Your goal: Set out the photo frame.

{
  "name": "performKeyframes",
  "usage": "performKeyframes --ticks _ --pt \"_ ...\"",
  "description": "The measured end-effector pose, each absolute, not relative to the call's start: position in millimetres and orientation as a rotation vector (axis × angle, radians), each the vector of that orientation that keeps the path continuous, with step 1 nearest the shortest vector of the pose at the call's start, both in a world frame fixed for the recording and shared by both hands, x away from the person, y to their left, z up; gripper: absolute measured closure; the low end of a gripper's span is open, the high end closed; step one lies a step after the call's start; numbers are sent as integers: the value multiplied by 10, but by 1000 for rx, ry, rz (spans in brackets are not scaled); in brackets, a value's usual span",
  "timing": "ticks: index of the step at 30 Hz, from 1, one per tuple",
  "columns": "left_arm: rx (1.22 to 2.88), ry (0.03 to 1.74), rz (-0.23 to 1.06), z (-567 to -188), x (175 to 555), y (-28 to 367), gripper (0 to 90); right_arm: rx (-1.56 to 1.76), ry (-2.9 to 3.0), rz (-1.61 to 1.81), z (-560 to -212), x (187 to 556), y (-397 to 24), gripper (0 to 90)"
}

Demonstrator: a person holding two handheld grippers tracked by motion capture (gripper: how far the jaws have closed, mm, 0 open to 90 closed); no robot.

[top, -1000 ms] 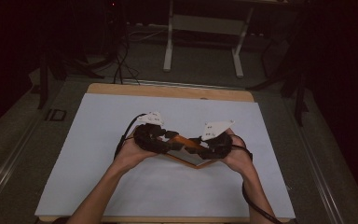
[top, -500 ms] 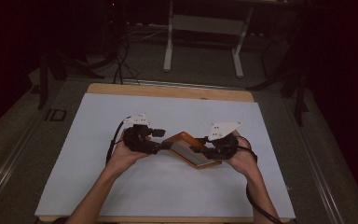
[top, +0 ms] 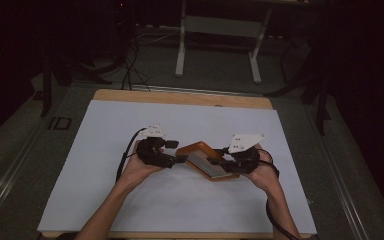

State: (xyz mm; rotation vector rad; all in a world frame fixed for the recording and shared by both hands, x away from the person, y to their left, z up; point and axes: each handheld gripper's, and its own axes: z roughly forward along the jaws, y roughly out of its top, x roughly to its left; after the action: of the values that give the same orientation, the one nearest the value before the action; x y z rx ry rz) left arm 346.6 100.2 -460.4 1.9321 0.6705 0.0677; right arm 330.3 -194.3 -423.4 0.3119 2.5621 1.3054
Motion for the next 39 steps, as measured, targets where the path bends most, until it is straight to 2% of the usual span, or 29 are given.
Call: performKeyframes --ticks 19,27,39 --pt "1938 623 39 -4790 3490 796 252 368 2492 1387 -4304 3223 -2094 688" --pt "1933 642 79 -4811 3471 765 300 394 2458 1428 -4342 3205 -2166 688" --pt "1940 616 60 -4898 3484 656 381 379 2473 1429 -4351 3146 -2280 689"
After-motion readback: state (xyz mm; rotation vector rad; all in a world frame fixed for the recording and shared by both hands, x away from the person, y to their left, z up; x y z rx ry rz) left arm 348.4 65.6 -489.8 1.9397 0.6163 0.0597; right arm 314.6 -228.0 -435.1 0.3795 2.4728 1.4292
